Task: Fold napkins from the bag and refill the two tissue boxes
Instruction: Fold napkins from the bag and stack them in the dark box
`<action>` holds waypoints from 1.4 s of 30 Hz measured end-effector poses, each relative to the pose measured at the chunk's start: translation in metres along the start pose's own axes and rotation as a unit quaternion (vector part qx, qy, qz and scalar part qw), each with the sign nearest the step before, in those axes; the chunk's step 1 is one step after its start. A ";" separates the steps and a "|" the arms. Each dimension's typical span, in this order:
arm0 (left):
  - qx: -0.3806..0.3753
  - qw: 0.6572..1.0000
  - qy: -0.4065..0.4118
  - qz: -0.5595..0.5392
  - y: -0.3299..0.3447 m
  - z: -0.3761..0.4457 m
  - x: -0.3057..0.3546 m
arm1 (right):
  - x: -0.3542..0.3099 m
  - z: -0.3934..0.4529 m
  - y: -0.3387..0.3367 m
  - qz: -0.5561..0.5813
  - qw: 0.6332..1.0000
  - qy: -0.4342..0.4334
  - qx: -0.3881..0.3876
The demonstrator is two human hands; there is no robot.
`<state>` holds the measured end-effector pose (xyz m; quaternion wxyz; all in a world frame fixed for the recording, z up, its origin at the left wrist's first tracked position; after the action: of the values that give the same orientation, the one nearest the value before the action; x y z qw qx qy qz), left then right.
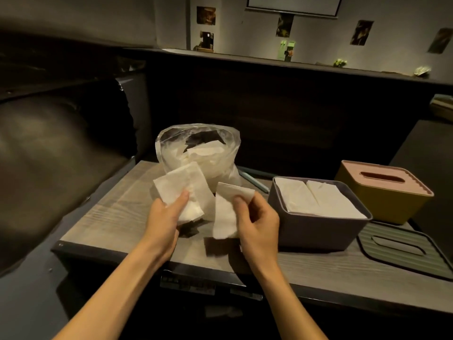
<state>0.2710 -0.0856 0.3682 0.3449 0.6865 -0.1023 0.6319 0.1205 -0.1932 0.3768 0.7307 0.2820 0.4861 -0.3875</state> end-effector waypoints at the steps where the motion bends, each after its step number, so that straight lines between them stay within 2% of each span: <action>1: -0.025 0.999 -0.008 0.025 0.003 -0.001 -0.003 | -0.005 -0.001 0.001 0.033 0.999 -0.006 0.000; 2: -0.054 0.997 -0.017 0.045 0.006 -0.002 -0.004 | -0.009 -0.001 0.004 0.050 0.999 -0.006 -0.009; 4: -0.103 0.993 -0.039 0.049 0.014 -0.006 -0.003 | -0.016 0.004 0.014 0.009 1.000 -0.019 -0.017; 7: -0.127 0.989 -0.070 -0.044 0.018 -0.011 0.003 | -0.012 0.020 0.033 -0.164 0.986 -0.018 -0.010; 9: -0.138 0.984 -0.081 -0.077 0.021 -0.014 0.005 | -0.003 0.026 0.041 -0.231 0.973 0.003 -0.027; 11: -0.139 0.986 -0.074 -0.050 0.022 -0.012 0.004 | 0.001 0.025 0.042 -0.196 0.980 0.033 -0.023; 13: -0.123 0.989 -0.072 -0.042 0.020 -0.009 0.003 | 0.000 0.024 0.037 -0.098 0.991 0.092 -0.010; 15: -0.120 0.989 -0.077 -0.041 0.018 -0.007 0.002 | 0.004 0.026 0.033 -0.034 0.989 0.140 -0.035; 16: -0.122 0.989 -0.079 -0.038 0.018 -0.007 0.002 | 0.006 0.029 0.032 -0.040 0.988 0.140 -0.052; 20: -0.105 0.990 -0.075 -0.054 0.017 -0.006 0.001 | -0.003 0.030 0.023 -0.133 0.989 0.053 -0.029; 24: -0.095 0.989 -0.079 -0.080 0.014 -0.005 0.001 | -0.033 0.026 0.009 -0.071 0.996 -0.032 0.050; 26: -0.098 0.988 -0.084 -0.087 0.013 -0.004 0.000 | -0.045 0.025 0.011 -0.013 0.999 -0.024 0.040; 28: -0.101 0.985 -0.092 -0.110 0.014 -0.004 0.000 | -0.047 0.025 0.024 -0.007 1.000 0.023 -0.006; 31: -0.131 0.974 -0.103 -0.153 0.017 -0.006 0.002 | -0.026 0.026 0.047 -0.140 0.988 0.051 -0.045; 34: -0.148 0.970 -0.111 -0.155 0.017 -0.006 0.001 | -0.011 0.029 0.058 -0.326 0.944 0.015 -0.038; 36: -0.131 0.981 -0.094 -0.110 0.014 -0.001 -0.004 | -0.018 0.037 0.060 -0.352 0.935 -0.017 -0.046; 39: -0.108 0.987 -0.090 -0.082 0.010 0.001 -0.007 | -0.043 0.062 0.062 -0.323 0.939 -0.115 -0.029; 42: -0.106 0.987 -0.096 -0.071 0.010 -0.001 -0.006 | -0.066 0.104 0.071 -0.386 0.902 -0.193 -0.026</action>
<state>0.2638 -0.0943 0.3661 0.4488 0.7089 -0.1524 0.5224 0.2164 -0.2171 0.4784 0.6102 -0.0271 0.4166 -0.6733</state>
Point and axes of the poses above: each hand's wrist, its own z-axis towards the middle knuckle, its own y-axis out of the palm, x = y × z, the point moved 4 cm from there along z, towards the middle knuckle, and after that the axes turned 4 degrees about y, right-handed, at the moved point
